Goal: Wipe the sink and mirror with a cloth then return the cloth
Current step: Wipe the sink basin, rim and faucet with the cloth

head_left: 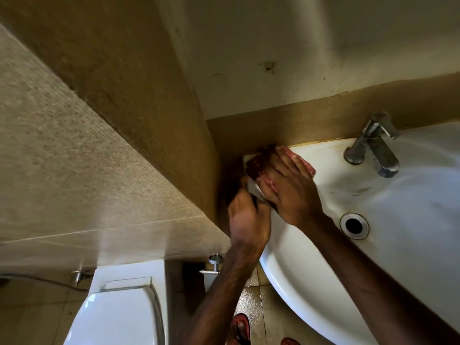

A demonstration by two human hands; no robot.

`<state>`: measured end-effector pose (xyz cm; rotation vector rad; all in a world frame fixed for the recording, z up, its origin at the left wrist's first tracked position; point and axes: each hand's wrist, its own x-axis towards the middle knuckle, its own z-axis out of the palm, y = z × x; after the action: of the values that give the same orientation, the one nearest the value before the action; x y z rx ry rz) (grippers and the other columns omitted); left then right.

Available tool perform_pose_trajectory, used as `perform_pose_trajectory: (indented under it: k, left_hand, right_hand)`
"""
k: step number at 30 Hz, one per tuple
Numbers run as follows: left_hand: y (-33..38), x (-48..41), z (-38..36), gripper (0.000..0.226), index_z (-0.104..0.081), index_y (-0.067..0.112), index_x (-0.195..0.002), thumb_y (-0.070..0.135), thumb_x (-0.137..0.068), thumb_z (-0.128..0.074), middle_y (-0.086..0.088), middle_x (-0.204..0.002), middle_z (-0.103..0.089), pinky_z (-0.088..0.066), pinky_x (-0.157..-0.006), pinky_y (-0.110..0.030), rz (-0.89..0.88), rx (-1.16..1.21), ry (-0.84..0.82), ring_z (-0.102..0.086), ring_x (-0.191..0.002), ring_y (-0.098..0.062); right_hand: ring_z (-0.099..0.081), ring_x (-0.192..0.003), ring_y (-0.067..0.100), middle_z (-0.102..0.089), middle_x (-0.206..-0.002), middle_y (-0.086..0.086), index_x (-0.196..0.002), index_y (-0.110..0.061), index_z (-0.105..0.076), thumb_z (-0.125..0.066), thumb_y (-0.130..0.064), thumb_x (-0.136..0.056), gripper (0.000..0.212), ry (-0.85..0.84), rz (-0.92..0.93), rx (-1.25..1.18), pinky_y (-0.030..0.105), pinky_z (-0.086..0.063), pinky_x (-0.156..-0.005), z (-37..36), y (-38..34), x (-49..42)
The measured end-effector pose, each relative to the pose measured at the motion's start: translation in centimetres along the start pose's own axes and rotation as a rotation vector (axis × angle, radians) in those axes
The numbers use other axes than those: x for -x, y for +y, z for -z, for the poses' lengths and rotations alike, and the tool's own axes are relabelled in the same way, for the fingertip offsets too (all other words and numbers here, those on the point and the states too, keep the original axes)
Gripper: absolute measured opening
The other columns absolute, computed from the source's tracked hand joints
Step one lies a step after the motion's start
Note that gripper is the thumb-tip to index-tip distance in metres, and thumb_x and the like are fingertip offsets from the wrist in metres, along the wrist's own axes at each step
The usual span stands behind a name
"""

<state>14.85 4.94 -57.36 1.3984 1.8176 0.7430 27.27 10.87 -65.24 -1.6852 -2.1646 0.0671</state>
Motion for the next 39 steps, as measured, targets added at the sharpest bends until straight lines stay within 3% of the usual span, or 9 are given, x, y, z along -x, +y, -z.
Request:
perform_pose_trajectory:
  k: [3, 6, 10, 15, 19, 22, 25, 30, 39]
  left_hand:
    - [0.0, -0.5, -0.4, 0.061, -0.043, 0.01, -0.149, 0.025, -0.089, -0.042, -0.012, -0.14, -0.056, -0.034, -0.109, -0.03, 0.015, -0.065, -0.066, -0.049, -0.131, -0.03]
    - [-0.2, -0.7, -0.7, 0.062, -0.03, 0.015, -0.156, 0.02, -0.097, -0.048, -0.008, -0.153, -0.044, -0.028, -0.115, -0.031, -0.002, -0.179, -0.104, -0.04, -0.139, -0.027]
    - [0.0, -1.0, -1.2, 0.063, -0.03, 0.012, -0.156, 0.014, -0.096, -0.05, -0.008, -0.159, -0.035, -0.03, -0.117, -0.034, -0.063, -0.297, -0.066, -0.04, -0.141, -0.027]
    - [0.5, -1.4, -2.2, 0.066, -0.025, 0.013, -0.156, 0.01, -0.095, -0.05, -0.004, -0.167, -0.014, -0.023, -0.122, -0.033, -0.136, -0.39, -0.061, -0.02, -0.153, -0.024]
    - [0.2, -1.7, -2.5, 0.069, -0.024, 0.014, -0.156, 0.01, -0.094, -0.053, -0.004, -0.167, -0.016, -0.03, -0.12, -0.036, -0.168, -0.469, -0.072, -0.025, -0.151, -0.025]
    - [-0.1, -1.7, -2.4, 0.071, -0.022, 0.014, -0.157, 0.009, -0.094, -0.053, -0.005, -0.166, -0.019, -0.032, -0.119, -0.035, -0.182, -0.504, -0.077, -0.029, -0.151, -0.025]
    - [0.2, -2.0, -2.6, 0.07, -0.022, 0.011, -0.157, 0.008, -0.093, -0.05, -0.006, -0.165, -0.022, -0.034, -0.118, -0.035, -0.189, -0.543, -0.065, -0.032, -0.149, -0.025]
    - [0.6, -2.2, -2.8, 0.068, -0.027, 0.01, -0.155, 0.006, -0.092, -0.05, -0.008, -0.163, -0.028, -0.038, -0.114, -0.036, -0.192, -0.592, -0.049, -0.038, -0.145, -0.028]
    - [0.6, -2.1, -3.0, 0.071, -0.025, 0.01, -0.155, 0.004, -0.091, -0.053, -0.008, -0.164, -0.026, -0.042, -0.111, -0.034, -0.208, -0.617, -0.062, -0.042, -0.143, -0.028]
  right_hand:
    - [-0.019, -0.161, 0.021, -0.031, -0.171, 0.003, -0.161, -0.02, -0.039, -0.036, -0.043, -0.106, 0.06, 0.025, -0.046, 0.005, 0.044, -0.016, -0.131, 0.0, -0.2, 3.0]
    - [-0.013, -0.163, 0.02, -0.021, -0.174, 0.002, -0.165, -0.02, -0.029, -0.035, -0.034, -0.107, 0.06, 0.01, 0.035, 0.052, 0.047, -0.018, -0.13, 0.6, 0.7, 6.2]
    - [-0.02, -0.161, 0.021, -0.031, -0.171, 0.002, -0.162, -0.02, -0.036, -0.039, -0.039, -0.11, 0.056, 0.004, 0.069, 0.105, 0.045, -0.025, -0.127, 1.3, 3.4, 4.2]
    - [-0.034, -0.156, 0.025, -0.044, -0.164, 0.004, -0.156, -0.019, -0.048, -0.034, -0.044, -0.11, 0.054, 0.106, -0.119, 0.054, 0.045, -0.03, -0.124, 1.1, 4.0, 2.5]
    - [-0.03, -0.158, 0.027, -0.039, -0.167, 0.007, -0.157, -0.016, -0.046, -0.04, -0.039, -0.109, 0.054, 0.171, -0.284, 0.008, 0.048, -0.024, -0.127, 0.9, 2.3, 3.0]
    - [-0.022, -0.16, 0.025, -0.031, -0.171, 0.005, -0.161, -0.017, -0.038, -0.039, -0.037, -0.11, 0.055, 0.118, -0.188, 0.054, 0.048, -0.021, -0.128, 1.0, 1.7, 5.7]
    - [-0.025, -0.159, 0.027, -0.035, -0.168, 0.006, -0.16, -0.015, -0.041, -0.035, -0.038, -0.111, 0.054, 0.079, -0.071, 0.086, 0.048, -0.025, -0.126, 2.0, 3.9, 5.5]
    - [-0.04, -0.151, 0.035, -0.048, -0.16, 0.013, -0.154, -0.011, -0.049, -0.025, -0.045, -0.109, 0.061, 0.077, -0.253, 0.115, 0.046, -0.028, -0.123, 2.6, 5.6, 1.3]
    - [-0.024, -0.158, 0.037, -0.03, -0.168, 0.019, -0.162, -0.004, -0.028, -0.037, -0.044, -0.109, 0.067, 0.106, -0.38, 0.226, 0.05, -0.021, -0.129, 2.7, 3.5, 5.8]
